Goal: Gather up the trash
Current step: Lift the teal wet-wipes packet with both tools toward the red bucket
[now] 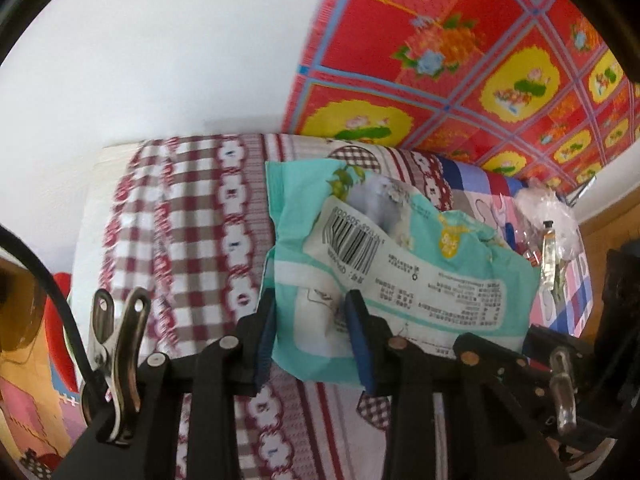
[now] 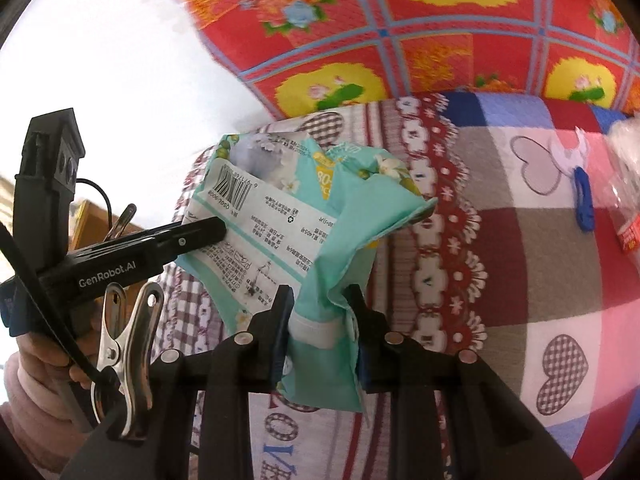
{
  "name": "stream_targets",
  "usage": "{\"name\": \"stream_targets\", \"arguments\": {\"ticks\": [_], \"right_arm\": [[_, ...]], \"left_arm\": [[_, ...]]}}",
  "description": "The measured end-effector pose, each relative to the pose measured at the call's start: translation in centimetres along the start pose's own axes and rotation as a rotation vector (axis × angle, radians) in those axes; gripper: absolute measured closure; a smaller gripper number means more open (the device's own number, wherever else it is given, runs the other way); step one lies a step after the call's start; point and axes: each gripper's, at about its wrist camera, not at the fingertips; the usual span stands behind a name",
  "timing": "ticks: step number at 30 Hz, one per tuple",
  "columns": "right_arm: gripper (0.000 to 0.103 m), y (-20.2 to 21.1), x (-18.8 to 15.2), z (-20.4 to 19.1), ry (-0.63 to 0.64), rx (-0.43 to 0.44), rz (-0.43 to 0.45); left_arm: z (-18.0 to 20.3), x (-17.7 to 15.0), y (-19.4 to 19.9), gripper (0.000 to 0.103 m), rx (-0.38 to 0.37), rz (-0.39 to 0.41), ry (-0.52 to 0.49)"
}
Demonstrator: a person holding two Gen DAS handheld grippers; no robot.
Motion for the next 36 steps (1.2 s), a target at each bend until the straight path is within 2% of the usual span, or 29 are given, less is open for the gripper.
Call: {"name": "stream_targets", "arguments": {"ticks": [13, 27, 36], "right_arm": [[0.075, -1.8, 0.2, -6.5, 0.171, 0.010, -0.040], [0.075, -7.5, 3.3, -17.9, 0.450, 0.011, -0.112], [0.075, -11.6, 3.9, -25.4, 0.601, -0.012, -0.183]], "left_arm": [[-6.9, -5.2, 4.2, 0.068, -0.002, 0.074, 0.177], [-17.9, -11.0, 8.1, 0.068, 0.024, 0.176, 0.425], [-25.0, -13.9, 8.3, 0.067, 0.018, 0.183, 0.557]]}}
Point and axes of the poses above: each gripper's, at about its wrist camera, not at the fingertips, and y roughly against the way its jaws point, z to its right, x to its top, and after that the axes turned 13 degrees about -z, right-handed
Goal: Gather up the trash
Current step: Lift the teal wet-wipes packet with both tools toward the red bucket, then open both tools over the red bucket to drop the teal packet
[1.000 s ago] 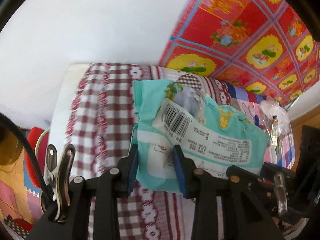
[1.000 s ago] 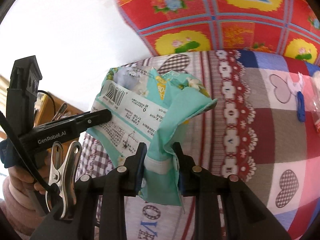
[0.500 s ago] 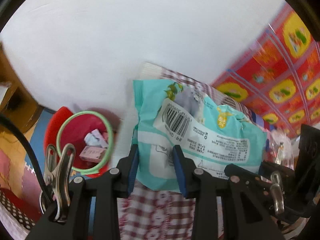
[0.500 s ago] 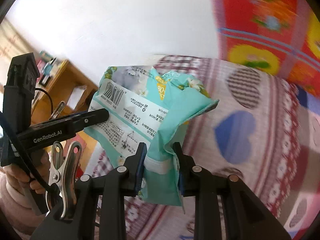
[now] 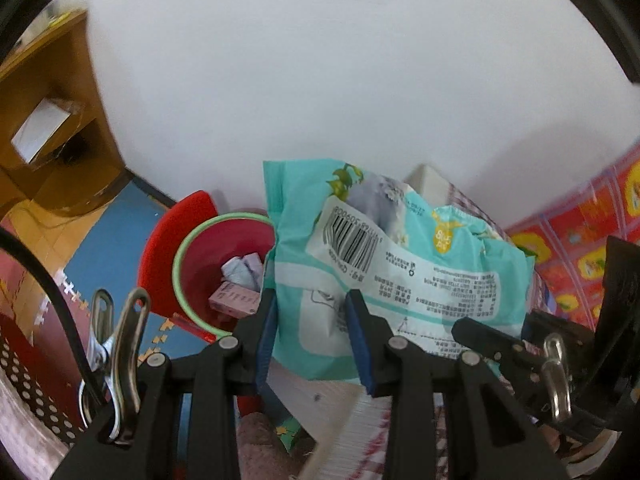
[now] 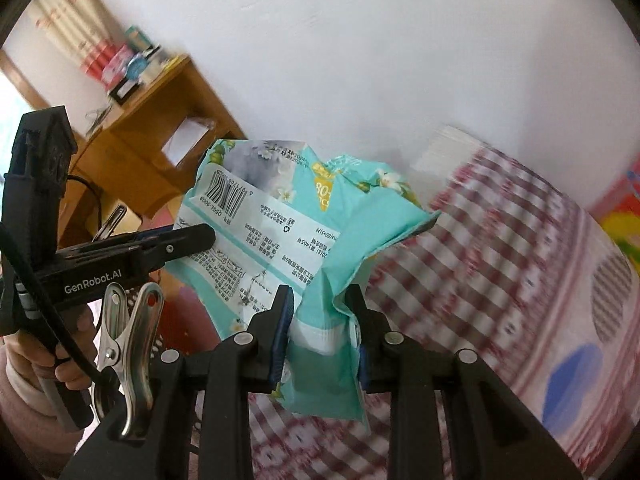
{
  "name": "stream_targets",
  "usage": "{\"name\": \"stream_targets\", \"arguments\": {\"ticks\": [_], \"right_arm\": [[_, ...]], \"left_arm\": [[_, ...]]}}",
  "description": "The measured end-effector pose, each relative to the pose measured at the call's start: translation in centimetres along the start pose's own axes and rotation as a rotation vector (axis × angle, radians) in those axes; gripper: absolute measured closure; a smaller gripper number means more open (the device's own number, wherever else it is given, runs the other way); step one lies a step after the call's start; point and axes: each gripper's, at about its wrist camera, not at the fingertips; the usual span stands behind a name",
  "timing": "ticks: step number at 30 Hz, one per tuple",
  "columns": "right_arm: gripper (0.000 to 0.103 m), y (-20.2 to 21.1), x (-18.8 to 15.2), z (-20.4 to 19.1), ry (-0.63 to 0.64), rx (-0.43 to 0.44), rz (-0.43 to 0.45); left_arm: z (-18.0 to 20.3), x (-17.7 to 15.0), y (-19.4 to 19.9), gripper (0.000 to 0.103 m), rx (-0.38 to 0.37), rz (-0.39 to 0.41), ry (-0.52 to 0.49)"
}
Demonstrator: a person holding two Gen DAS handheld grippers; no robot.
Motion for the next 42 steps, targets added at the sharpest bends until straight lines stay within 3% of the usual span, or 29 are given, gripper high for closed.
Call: {"name": "stream_targets", "arguments": {"ticks": [6, 16, 30, 42], "right_arm": [[0.075, -3.6, 3.2, -2.4, 0.055, -0.015, -0.058], [0.075, -9.5, 7.9, -4.9, 0.093, -0.086, -0.170], [0.075, -16.7, 12.2, -3.5, 0.080, -0.167, -0.324], [0.073, -20.8, 15.0, -2.9, 0.032, -0.173, -0.407]], "left_arm": [[-3.7, 1.0, -1.6, 0.067, -0.001, -0.012, 0.044], [-9.8, 3.6, -6.2, 0.067, -0.069, -0.085, 0.134], [-13.6, 6.1, -14.5, 0.067, -0.149, -0.190, 0.177], [-15.6, 7.5, -19.0, 0.066, -0.121, -0.255, 0.199]]}}
Point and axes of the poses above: each gripper's, at about its wrist camera, not at the fingertips, and y roughly against the way its jaws point, z to its right, x to its top, and after that the axes turned 13 degrees about -z, right-handed
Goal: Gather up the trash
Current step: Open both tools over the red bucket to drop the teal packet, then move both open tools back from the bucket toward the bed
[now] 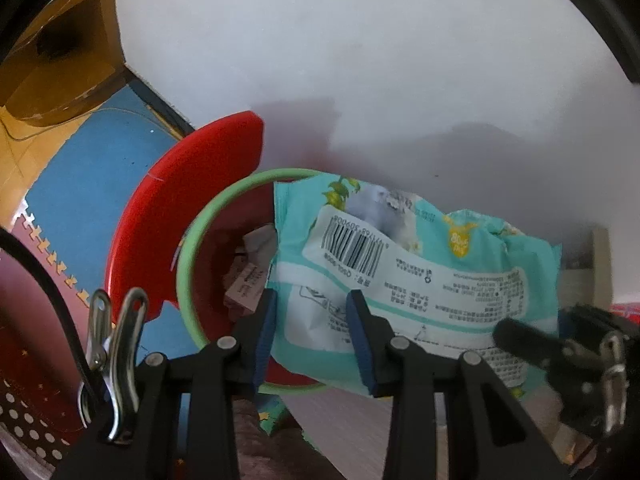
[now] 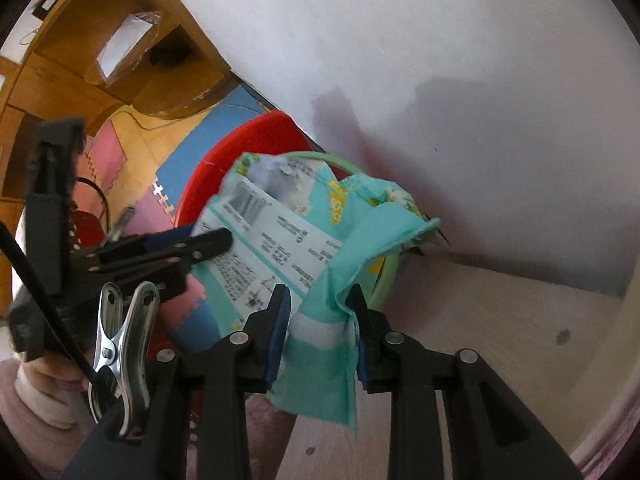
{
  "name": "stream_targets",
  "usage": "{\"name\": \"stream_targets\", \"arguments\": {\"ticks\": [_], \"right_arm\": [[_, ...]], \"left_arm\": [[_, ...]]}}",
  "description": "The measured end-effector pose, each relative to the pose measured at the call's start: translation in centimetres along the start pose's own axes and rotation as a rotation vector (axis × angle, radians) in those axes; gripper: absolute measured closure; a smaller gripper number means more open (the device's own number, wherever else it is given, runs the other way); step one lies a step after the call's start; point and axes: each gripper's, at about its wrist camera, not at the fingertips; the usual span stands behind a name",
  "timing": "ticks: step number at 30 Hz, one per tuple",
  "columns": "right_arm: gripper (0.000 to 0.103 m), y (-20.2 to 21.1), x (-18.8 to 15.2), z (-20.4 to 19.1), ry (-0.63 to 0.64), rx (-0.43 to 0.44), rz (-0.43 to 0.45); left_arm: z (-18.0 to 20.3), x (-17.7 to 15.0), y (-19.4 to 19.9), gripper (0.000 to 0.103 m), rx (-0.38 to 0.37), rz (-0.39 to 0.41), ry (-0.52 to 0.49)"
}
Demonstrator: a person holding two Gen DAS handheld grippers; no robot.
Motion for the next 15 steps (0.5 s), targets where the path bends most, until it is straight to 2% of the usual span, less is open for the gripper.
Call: {"name": "stream_targets", "arguments": {"ticks": [2, 10, 15], "right_arm": [[0.068, 0.0, 0.5, 0.1, -0.004, -0.014, 0.004], [0.067, 0.2, 0.6, 1.2, -0.053, 0.032, 0.030], [0.067, 0.9, -0.1, 1.2, -0.054, 0.062, 0.043]], "left_arm": [[-0.3, 0.1, 0.0, 0.068, 0.005, -0.004, 0.006], [-0.7, 0.3, 1.0, 0.069, 0.012, 0.010, 0.017], [0.4, -0.1, 2.0, 0.069, 0.038, 0.021, -0.008]]}}
Point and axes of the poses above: each gripper's, at about its wrist camera, not at the fingertips, and y roughly against the way its jaws point, z to its right, x to its top, and after that the axes turned 13 degrees about -z, right-handed
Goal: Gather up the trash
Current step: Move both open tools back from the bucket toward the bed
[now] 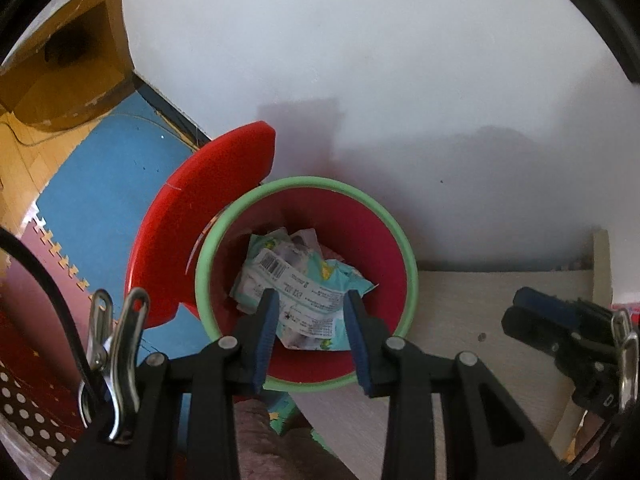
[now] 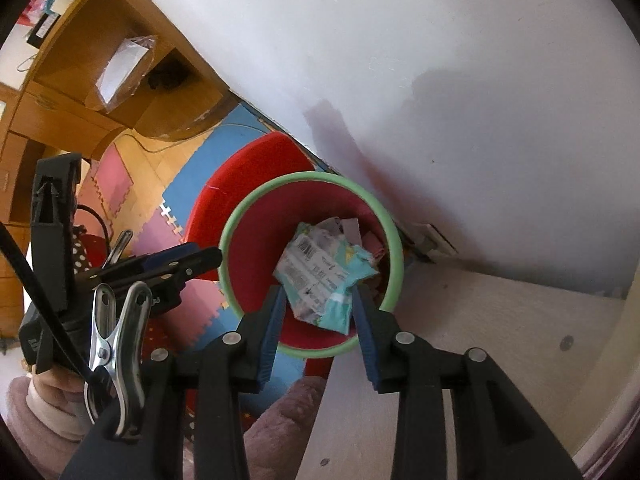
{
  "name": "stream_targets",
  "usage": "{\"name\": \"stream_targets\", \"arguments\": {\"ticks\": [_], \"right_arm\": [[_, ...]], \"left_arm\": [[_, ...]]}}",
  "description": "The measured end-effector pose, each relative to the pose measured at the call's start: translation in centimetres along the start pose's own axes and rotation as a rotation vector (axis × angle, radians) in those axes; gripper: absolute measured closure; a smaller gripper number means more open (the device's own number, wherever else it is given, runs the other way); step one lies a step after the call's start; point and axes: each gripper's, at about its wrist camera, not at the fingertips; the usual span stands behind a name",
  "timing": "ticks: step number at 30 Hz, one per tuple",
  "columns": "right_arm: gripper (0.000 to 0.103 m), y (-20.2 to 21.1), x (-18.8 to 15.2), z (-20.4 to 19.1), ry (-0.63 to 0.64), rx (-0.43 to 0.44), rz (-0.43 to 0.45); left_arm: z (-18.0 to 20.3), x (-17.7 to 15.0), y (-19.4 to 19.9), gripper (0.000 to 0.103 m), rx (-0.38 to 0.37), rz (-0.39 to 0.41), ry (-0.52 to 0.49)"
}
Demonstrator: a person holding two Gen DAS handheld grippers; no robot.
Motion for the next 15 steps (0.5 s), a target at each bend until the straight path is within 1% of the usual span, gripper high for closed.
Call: {"name": "stream_targets", "arguments": {"ticks": [5, 15], "right_arm": [[0.067, 1.4, -1.2, -0.1, 0.006, 0.035, 0.026], [0.067, 4.5, -3.9, -1.9, -0.018, 0.116, 0.100]], "left_arm": [[1.4, -0.8, 1.7, 0.069, 0.050, 0.037, -0.014], [4.1, -3.4, 5.2, 0.069, 0.090, 0.059, -0.045]]}}
Point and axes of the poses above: each gripper's, at about its wrist camera, not at the fingertips, and y roughly against the way its jaws point, z to its right, x to its top, and after that the axes turned 13 degrees about -z, right-handed
